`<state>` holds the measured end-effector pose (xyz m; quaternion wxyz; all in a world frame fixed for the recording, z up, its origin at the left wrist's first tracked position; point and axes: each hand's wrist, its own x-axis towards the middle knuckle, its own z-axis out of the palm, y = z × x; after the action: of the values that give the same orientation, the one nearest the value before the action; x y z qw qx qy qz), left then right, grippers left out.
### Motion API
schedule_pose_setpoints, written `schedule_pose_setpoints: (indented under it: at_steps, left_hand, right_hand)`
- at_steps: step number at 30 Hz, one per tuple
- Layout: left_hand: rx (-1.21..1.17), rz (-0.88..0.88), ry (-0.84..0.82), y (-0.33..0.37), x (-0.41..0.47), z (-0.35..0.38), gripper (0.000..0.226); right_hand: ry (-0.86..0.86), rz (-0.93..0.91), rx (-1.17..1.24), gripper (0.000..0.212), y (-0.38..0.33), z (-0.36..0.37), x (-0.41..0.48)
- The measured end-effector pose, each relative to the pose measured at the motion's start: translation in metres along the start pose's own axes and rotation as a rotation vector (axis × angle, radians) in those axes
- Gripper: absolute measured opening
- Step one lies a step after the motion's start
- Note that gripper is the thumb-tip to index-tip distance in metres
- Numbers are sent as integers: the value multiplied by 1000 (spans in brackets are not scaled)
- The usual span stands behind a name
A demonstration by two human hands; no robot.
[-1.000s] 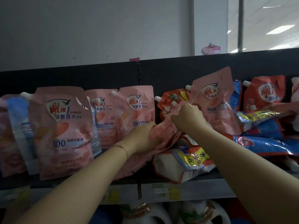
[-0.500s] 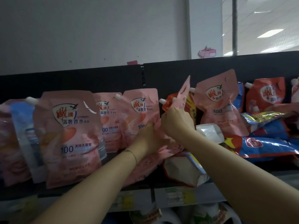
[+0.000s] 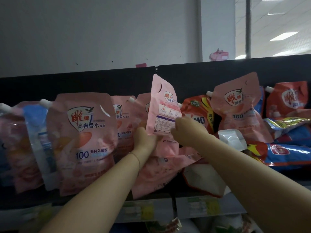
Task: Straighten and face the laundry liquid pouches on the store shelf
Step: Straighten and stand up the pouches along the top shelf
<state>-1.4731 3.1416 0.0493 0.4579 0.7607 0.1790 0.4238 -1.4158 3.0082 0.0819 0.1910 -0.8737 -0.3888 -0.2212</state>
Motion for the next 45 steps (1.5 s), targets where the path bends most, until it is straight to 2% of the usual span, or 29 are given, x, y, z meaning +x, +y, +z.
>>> schedule_pose_setpoints:
  at_steps: [2,4,6,8,11,16,19,21,23,29,31,35,37,42,44,45]
  left_hand:
    - [-19,-22,12,-4,3,-2,28]
    - [-20,-8,20,-8,6,-3,28]
    - [-15,4,44,-11,8,-6,39]
    - [-3,-3,92,-14,11,-8,47]
    - [-10,-7,196,-14,8,-15,44]
    - [38,26,310,-22,-4,-31,30]
    - [24,47,296,-33,-7,-38,29]
    - [29,20,281,-37,-10,-40,31]
    - [34,4,260,-39,-11,-42,32]
    - [70,-4,134,-29,-18,-47,29]
    - [83,9,120,-28,-21,-48,31]
    - [111,-11,101,-30,-23,-52,30]
    - [123,-35,77,-31,-23,-56,31]
    - [176,-33,33,-31,-24,-63,33]
    - [203,-21,14,-32,-23,-62,34]
    - [210,0,3,-31,-24,-62,35]
  right_hand:
    - [-149,87,-118,25,12,4,-1]
    - [-293,178,-218,39,17,6,-6]
    - [-390,237,-312,57,18,9,-9]
    - [-459,280,-362,77,18,13,-7]
    - [-553,323,-432,103,21,20,0]
    - [-557,360,-467,114,24,28,5]
    - [-522,377,-438,108,21,24,4]
    - [-468,382,-414,89,20,21,4]
    - [-385,371,-409,61,19,19,2]
    - [-243,186,-322,29,17,13,-6]
    - [-214,132,-275,24,15,12,-8]
    - [-46,85,-207,15,4,8,-7]
    - [36,137,-123,2,-2,3,-4]
    - [221,312,218,23,-19,-20,9]
    - [260,359,315,5,-29,-29,16]
    - [284,373,354,7,-34,-32,19]
